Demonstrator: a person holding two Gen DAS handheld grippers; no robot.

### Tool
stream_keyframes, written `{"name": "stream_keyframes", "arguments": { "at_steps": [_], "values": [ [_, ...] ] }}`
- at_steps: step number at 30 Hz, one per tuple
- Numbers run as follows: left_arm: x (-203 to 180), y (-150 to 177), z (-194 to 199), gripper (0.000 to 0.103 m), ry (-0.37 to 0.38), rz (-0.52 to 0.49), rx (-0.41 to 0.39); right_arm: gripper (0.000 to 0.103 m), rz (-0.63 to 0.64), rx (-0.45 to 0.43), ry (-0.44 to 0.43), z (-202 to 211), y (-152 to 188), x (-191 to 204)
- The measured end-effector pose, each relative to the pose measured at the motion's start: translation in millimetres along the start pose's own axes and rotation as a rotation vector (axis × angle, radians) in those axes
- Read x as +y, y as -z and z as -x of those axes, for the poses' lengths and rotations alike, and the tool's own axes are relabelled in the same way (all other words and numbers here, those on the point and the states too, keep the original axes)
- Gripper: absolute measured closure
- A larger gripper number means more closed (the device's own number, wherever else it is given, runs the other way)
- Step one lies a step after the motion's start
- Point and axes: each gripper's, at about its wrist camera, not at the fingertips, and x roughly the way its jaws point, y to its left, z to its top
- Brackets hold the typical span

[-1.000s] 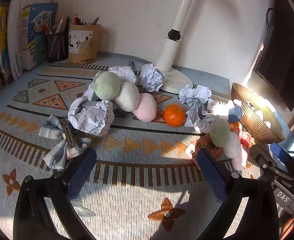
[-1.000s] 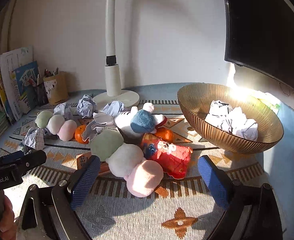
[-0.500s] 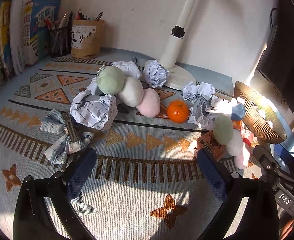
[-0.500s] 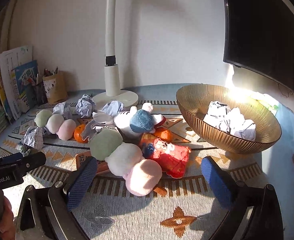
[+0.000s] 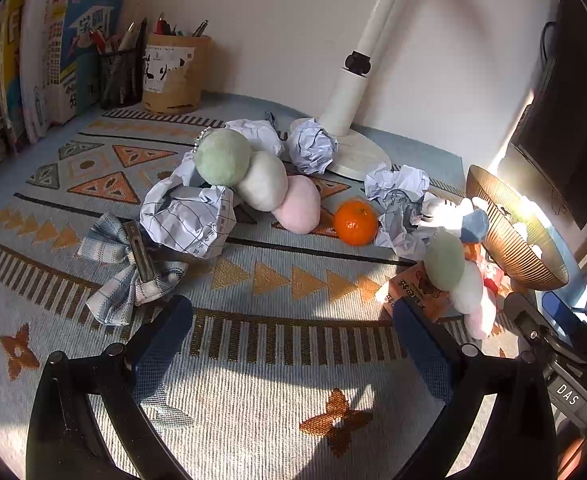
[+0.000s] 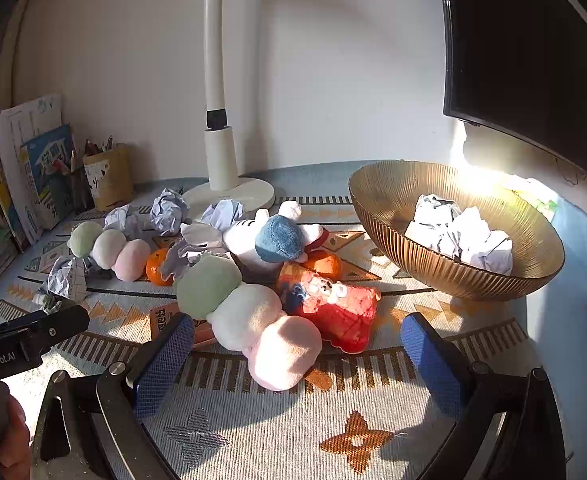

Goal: Organize objects
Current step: 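Move both open tools back toward the snack box and plush stack, then close the left tool on the orange snack box while the right tool grasps the pastel plush stack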

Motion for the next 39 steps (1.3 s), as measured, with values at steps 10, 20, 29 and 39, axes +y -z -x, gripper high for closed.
{"name": "stream_keyframes", "arguments": {
  "at_steps": [10,20,29,39],
  "values": [
    [-0.7,0.4,-0.9,0.002,-0.001,-0.002,-0.001,0.000,0.006,0.005,-0.006,-0.3,-0.2,0.5],
    [-13.8,-3.7,-10.2,0.002,0.016,-0.077,0.055,0.010,0.081,0.114,-0.235,-13.9,-0.6,9.8],
    [-66.1,-17.3,-38.9,0.004,0.098,-0.423,0.157,0.022,0.151,0.212,-0.246,-42.1,-4.4,-4.4],
    [-95.3,-20.5,-72.8,0.009,0.219,-0.609,0.272,0.047,0.039,0.304,-0.385,-56.2,-5.6,-29.0]
  ]
}}
